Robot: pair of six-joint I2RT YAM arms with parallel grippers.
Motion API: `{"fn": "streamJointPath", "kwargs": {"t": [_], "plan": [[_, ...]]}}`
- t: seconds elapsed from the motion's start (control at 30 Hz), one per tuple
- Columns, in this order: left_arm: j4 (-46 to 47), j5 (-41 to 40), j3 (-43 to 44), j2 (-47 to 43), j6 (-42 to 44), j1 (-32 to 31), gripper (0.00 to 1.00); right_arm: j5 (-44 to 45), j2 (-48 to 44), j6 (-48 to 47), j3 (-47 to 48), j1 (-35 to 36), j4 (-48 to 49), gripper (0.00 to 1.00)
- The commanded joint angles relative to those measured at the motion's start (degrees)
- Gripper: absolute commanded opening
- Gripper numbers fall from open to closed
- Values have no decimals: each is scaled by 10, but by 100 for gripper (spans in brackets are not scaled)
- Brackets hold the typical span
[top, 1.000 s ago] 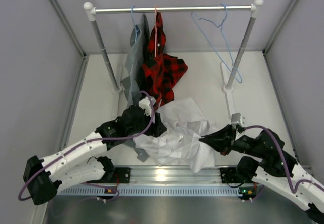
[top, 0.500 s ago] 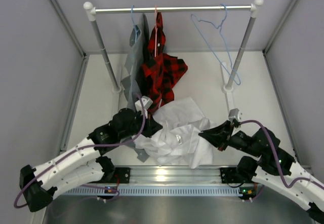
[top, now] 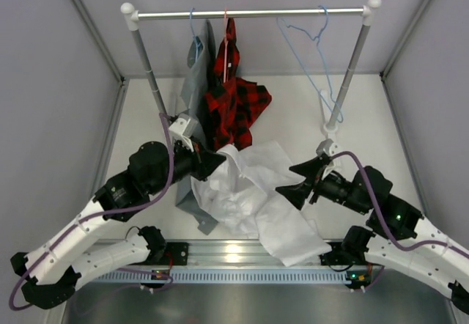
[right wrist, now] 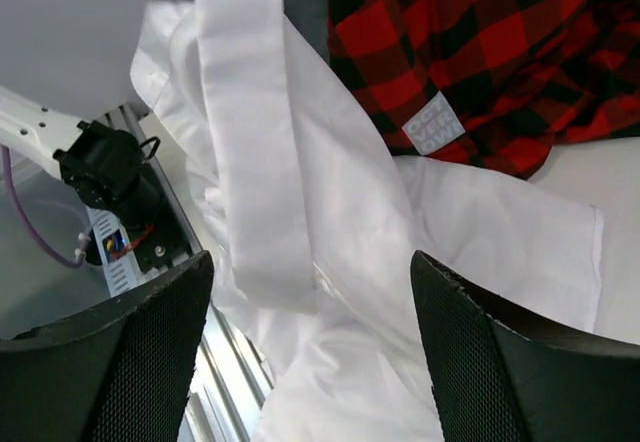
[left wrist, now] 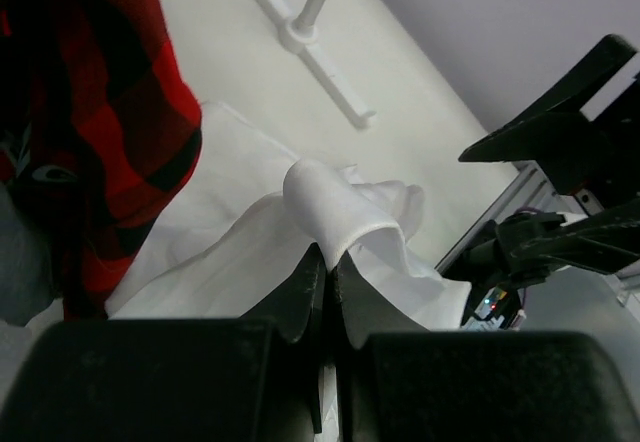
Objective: Place the shirt on the hanger
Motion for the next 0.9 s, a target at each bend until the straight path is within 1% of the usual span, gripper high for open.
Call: {"fn": "streamJointPath", "kwargs": {"t": [0.0,0.17,0.27,0.43,0.57,0.63,0.67,0.7,0.73,0.77,0.83,0.87], "plan": [[-50,-45,11,27,-21,-2,0,-41,59,-24,20,9,7,77],[-54,-43,12,43,-26,-2,0,-84,119,-26,4,9,73,79],[-58,-46,15,53,-27,-2,0,-94,140,-22,2,11,102,79],[-58,-41,15,63,-30,0,0,-80,203,-35,6,20,131,79],[-63,-42,31,73,-28,-1,0,-70,262,-46,24,46,142,79],[-72,-39,43,78,-24,-2,0,-35,292,-51,37,58,142,77],[-72,-37,52,80,-22,-1,0,-19,300,-53,41,68,139,72],[-72,-36,58,81,-20,-1,0,28,314,-53,51,72,129,63],[-78,-34,63,83,-19,-2,0,73,319,-53,58,74,118,40],[-80,-23,73,82,-16,-2,0,168,316,-47,75,76,104,0],[-100,-11,95,90,13,-1,0,224,293,-41,93,76,66,0],[-115,15,115,98,30,-2,0,233,278,-44,125,76,48,0]]}}
